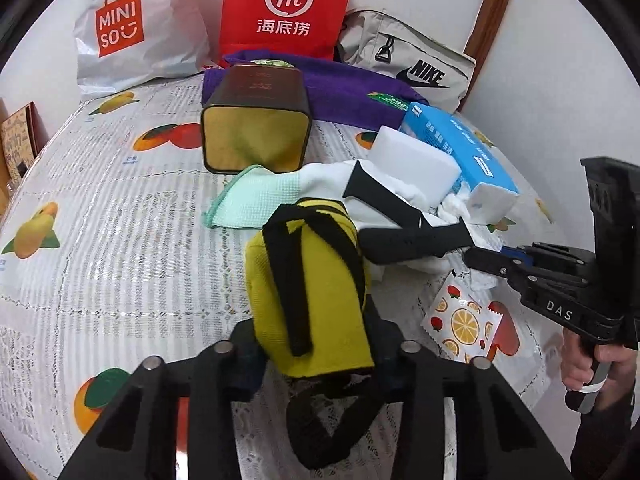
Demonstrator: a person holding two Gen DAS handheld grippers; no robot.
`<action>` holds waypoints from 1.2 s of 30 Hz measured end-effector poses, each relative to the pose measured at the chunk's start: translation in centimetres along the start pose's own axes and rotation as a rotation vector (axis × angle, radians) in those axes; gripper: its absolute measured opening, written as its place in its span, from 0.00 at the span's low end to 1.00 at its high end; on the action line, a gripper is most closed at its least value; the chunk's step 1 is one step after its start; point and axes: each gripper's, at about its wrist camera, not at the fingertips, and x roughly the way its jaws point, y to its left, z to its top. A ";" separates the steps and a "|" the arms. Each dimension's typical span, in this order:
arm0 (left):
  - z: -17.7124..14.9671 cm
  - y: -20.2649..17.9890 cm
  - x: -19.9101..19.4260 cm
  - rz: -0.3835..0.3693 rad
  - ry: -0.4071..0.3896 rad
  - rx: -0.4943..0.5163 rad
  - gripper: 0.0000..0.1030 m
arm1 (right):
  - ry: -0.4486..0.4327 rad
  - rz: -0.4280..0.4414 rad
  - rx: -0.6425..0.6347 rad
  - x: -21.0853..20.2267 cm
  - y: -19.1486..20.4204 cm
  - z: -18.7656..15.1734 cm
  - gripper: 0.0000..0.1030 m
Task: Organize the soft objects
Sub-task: 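Grasp the yellow mesh pouch with the left tool while the right tool grasps the white tissue, then carry the yellow pouch and white tissue over the purple towel with both tools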
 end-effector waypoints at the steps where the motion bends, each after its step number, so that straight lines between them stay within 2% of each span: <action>1: 0.0 0.2 -0.1 0.005 -0.001 -0.002 0.32 | 0.002 -0.001 -0.002 -0.2 0.0 -0.2 0.10; 10: -0.1 2.0 -1.5 0.026 -0.033 -0.074 0.32 | -0.007 0.011 0.017 -2.9 -1.2 -2.1 0.09; 13: -0.2 1.9 -1.4 0.041 -0.029 -0.080 0.32 | -0.015 -0.045 0.033 -3.3 -2.1 -2.5 0.09; 15: -0.2 1.7 -1.6 0.034 -0.034 -0.085 0.32 | -0.052 -0.174 0.025 -3.9 -2.2 -2.7 0.10; 19: 0.0 0.1 -1.7 -0.007 -0.037 -0.060 0.32 | -0.027 -0.104 0.010 -3.7 -2.1 -3.1 0.09; 23: 0.1 -0.8 -1.7 0.007 -0.035 -0.045 0.32 | -0.030 -0.131 0.010 -3.8 -2.1 -3.6 0.09; 27: 0.0 -0.5 -1.4 0.024 -0.020 -0.053 0.32 | -0.073 -0.066 0.051 -5.2 -3.0 -3.8 0.09; 32: -0.1 0.1 -1.3 0.026 -0.024 -0.080 0.32 | -0.054 -0.082 0.088 -5.2 -4.2 -4.2 0.09; 36: -0.2 0.5 -0.4 0.047 0.011 -0.090 0.32 | -0.012 -0.090 0.100 -4.1 -4.6 -4.1 0.09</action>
